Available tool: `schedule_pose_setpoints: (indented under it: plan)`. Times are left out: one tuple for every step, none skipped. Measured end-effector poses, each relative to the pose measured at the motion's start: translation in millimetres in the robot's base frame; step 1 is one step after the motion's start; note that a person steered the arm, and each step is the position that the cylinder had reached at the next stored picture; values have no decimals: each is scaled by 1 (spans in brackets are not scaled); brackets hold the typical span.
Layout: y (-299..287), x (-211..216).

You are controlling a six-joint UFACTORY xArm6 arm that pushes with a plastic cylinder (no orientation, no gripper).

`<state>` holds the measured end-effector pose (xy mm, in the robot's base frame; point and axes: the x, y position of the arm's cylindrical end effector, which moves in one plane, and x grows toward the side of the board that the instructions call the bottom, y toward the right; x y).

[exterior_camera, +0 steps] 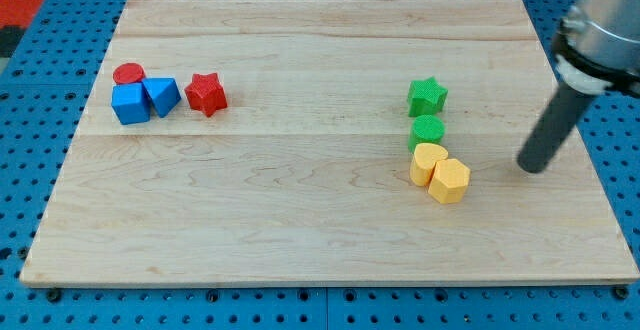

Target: Separate the yellow blocks from each other

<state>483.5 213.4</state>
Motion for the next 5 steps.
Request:
schedule_pose_setpoints:
  plan:
    - [-28, 21]
    - [-50, 40]
    - [-53, 37]
    - [-52, -17]
    - [-73, -5]
